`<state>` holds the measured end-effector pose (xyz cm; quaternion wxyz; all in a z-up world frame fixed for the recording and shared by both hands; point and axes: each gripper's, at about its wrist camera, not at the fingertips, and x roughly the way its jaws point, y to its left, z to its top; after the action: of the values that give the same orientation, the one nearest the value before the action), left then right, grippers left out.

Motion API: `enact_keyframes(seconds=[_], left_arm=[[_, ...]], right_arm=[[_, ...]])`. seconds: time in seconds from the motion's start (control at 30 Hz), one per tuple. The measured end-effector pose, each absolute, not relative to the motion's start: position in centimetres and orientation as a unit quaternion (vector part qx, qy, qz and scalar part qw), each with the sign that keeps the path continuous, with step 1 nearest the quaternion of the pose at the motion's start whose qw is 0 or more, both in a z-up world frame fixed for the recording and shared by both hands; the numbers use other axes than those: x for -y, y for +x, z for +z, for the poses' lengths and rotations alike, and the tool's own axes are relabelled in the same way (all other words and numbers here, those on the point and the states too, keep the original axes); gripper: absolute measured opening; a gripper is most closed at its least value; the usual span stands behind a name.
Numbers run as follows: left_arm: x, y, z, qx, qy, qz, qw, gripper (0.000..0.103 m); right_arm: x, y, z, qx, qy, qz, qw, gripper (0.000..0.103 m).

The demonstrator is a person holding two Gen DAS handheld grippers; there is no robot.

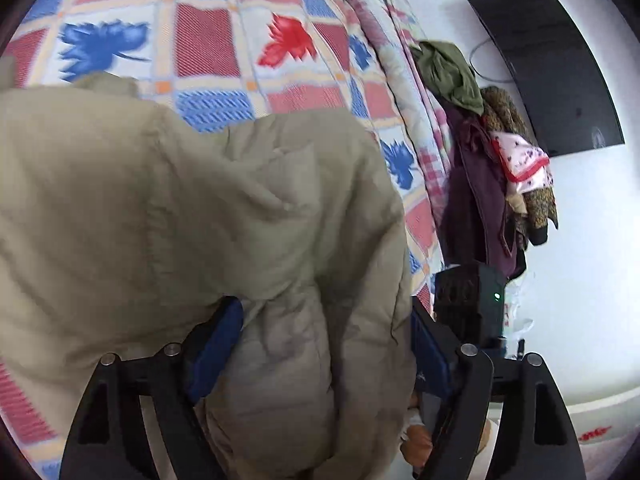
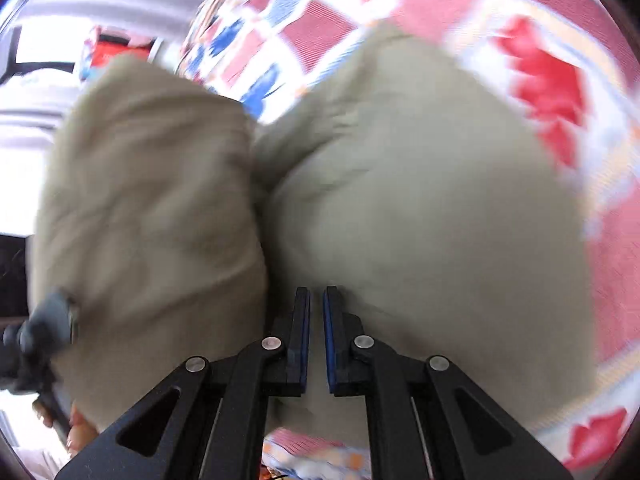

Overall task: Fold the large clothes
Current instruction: 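Fold the lifted bundle over onto itself with both tools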

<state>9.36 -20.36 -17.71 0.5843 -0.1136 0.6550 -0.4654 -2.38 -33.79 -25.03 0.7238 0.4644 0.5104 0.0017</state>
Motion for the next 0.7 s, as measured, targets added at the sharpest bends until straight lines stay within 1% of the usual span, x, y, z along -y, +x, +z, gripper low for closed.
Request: enact_keyframes(seconds=[0.07, 0.2, 0.3, 0.33, 0.4, 0.43, 0.47, 0.57, 0.7], left_arm=[[22.8, 9.3, -19.0, -0.660, -0.126, -0.477, 0.567, 0.081], [23.9, 10.0, -20.3, -0.669, -0.149, -0.475, 0.552, 0.081], [24.8, 10.1, -20.3, -0.673, -0.152, -0.470, 0.550, 0.081], [25.0, 10.2, -20.4, -0.674, -0.151, -0.469, 0.550, 0.081], [25.0, 10.4, -20.3, -0.675, -0.145, -0.466, 0.553, 0.081], [24.9, 10.4, -20.2, -0.676, -0.141, -0.464, 0.555, 0.081], [25.1, 10.4, -20.0, -0.676, -0.136, -0.462, 0.558, 0.081], [25.1, 10.5, -18.4, -0.661, -0.124, -0.467, 0.574, 0.081], [24.7, 10.6, -15.0, -0.619, -0.095, -0.476, 0.618, 0.081]], right_arm=[[35.1, -4.1, -25.2, -0.504, 0.477, -0.015, 0.720, 0.008], [36.4, -6.3, -24.8, -0.501, 0.483, -0.035, 0.717, 0.008], [37.0, -8.0, -23.0, -0.495, 0.475, -0.032, 0.727, 0.008], [36.8, -8.4, -22.0, -0.490, 0.470, -0.025, 0.734, 0.011], [36.6, -9.0, -20.5, -0.479, 0.466, -0.012, 0.744, 0.044], [36.4, -9.4, -19.6, -0.470, 0.464, -0.005, 0.751, 0.080], [35.6, -9.8, -18.4, -0.456, 0.462, 0.011, 0.760, 0.091], [33.9, -10.6, -16.9, -0.459, 0.441, 0.053, 0.769, 0.091], [30.5, -8.4, -17.1, -0.480, 0.412, 0.071, 0.771, 0.091]])
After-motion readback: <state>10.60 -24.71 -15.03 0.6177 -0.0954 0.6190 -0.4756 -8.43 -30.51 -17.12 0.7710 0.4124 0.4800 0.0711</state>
